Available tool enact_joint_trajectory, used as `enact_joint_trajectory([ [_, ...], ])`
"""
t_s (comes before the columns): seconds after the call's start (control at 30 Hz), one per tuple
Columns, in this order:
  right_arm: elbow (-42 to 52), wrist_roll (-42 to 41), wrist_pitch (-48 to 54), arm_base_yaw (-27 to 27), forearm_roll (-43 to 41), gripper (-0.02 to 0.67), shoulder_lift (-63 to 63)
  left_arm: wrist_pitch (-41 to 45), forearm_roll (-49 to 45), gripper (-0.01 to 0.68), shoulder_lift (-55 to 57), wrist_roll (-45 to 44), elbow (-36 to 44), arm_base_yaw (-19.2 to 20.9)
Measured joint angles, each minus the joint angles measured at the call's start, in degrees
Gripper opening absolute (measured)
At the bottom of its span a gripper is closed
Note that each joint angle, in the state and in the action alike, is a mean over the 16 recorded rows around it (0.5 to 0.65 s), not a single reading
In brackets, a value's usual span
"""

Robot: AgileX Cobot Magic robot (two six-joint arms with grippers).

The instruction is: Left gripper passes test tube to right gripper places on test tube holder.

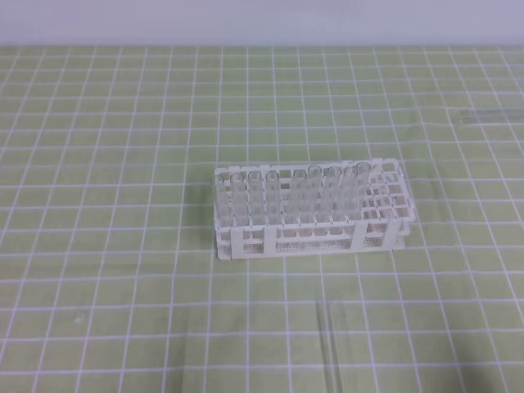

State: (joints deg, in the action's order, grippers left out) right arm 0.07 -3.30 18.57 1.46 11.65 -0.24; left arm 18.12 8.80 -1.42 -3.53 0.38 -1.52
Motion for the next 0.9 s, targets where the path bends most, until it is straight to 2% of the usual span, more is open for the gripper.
enact_joint_trajectory([
  [0.9, 0.0, -0.1, 0.0, 0.0, 0.0, -0.018, 0.0, -0.3, -0.9, -0.003, 0.0, 0.0, 0.0, 0.0],
])
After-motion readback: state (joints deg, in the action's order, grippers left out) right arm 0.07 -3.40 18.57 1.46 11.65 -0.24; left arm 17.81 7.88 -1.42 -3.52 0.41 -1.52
